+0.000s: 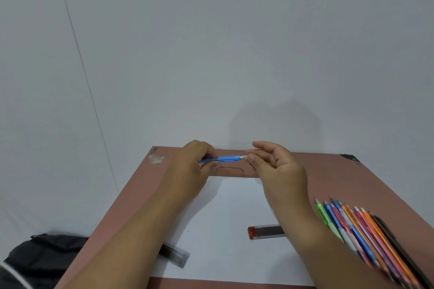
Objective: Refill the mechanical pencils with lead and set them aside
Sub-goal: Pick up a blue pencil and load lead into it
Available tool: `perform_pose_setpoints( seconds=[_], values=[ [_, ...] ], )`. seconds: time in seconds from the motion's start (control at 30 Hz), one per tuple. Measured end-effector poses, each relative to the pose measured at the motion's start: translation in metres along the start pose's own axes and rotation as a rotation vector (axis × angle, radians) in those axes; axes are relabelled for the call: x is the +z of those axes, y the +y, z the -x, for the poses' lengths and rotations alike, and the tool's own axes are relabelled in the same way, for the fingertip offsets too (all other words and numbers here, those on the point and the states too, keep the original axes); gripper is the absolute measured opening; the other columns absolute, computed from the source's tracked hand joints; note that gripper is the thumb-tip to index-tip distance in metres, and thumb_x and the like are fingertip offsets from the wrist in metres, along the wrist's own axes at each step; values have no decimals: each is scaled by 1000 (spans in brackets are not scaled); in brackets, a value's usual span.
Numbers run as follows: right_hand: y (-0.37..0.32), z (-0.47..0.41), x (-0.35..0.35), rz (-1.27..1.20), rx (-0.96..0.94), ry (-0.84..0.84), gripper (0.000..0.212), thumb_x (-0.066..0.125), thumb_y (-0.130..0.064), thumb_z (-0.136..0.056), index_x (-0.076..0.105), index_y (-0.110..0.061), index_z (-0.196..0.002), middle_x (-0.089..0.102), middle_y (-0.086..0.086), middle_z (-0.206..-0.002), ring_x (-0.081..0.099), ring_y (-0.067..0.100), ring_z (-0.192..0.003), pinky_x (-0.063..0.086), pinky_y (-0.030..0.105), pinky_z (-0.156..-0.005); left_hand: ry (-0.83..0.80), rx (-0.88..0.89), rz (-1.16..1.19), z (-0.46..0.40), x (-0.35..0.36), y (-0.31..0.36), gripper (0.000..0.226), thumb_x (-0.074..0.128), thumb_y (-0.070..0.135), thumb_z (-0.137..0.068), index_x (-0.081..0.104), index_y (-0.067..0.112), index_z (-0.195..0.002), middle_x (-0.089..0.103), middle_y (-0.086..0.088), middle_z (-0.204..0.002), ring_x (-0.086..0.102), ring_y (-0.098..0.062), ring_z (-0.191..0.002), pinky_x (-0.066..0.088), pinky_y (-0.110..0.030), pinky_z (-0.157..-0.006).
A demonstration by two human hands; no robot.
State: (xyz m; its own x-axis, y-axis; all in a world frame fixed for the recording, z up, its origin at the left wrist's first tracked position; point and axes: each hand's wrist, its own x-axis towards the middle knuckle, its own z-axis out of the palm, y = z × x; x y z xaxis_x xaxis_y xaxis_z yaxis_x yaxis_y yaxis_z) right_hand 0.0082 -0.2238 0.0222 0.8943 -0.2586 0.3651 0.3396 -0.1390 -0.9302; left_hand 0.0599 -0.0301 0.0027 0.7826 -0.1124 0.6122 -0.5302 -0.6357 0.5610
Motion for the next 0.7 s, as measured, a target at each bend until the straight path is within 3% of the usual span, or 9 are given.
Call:
perform_pose_setpoints(
  seconds=[0.1,0.2,0.3,0.47,0.57,0.7],
  values=[
    [0,0,1,18,2,0,24,75,-18,-92,73,-32,-111,77,-17,-95,72,0,-93,59,18,-81,-11,-6,9,0,-1,2,29,73,10,-89,59,35,-84,59,14,-89,55,-5,-91,45,-17,-75],
    [-1,2,1,9,14,-11,23,75,-17,-91,73,-30,-110,77,-16,-94,72,1,-93,59,20,-82,-18,-12,5,1,-1,4,22,72,9,-88,63,29,-86,60,13,-89,55,-6,-89,46,-20,-75],
    [-2,2,2,-9,47,-10,22,75,-16,-91,74,-28,-109,77,-14,-95,74,5,-93,60,26,-85,-27,10,4,2,-2,9,22,73,9,-88,62,28,-86,59,14,-88,55,-5,-88,41,-12,-72],
    [-6,-3,4,-353,224,32,17,72,-9,-93,72,-13,-109,79,7,-94,77,24,-90,60,35,-86,-40,42,12,4,-3,25,15,77,17,-87,65,26,-83,61,11,-83,56,-9,-83,44,-18,-68],
    [-3,-2,7,-517,408,-57,27,62,-25,-101,73,-2,-108,76,18,-100,75,31,-96,59,41,-90,-98,57,-3,7,3,35,18,77,24,-88,62,32,-83,58,15,-81,55,-6,-77,41,-15,-65],
    [2,-4,9,-635,514,-48,45,50,-44,-104,69,-4,-103,76,16,-104,75,29,-98,57,40,-84,-141,72,8,10,10,42,16,79,33,-86,63,35,-85,60,16,-81,57,-5,-77,42,-14,-65]
  ],
)
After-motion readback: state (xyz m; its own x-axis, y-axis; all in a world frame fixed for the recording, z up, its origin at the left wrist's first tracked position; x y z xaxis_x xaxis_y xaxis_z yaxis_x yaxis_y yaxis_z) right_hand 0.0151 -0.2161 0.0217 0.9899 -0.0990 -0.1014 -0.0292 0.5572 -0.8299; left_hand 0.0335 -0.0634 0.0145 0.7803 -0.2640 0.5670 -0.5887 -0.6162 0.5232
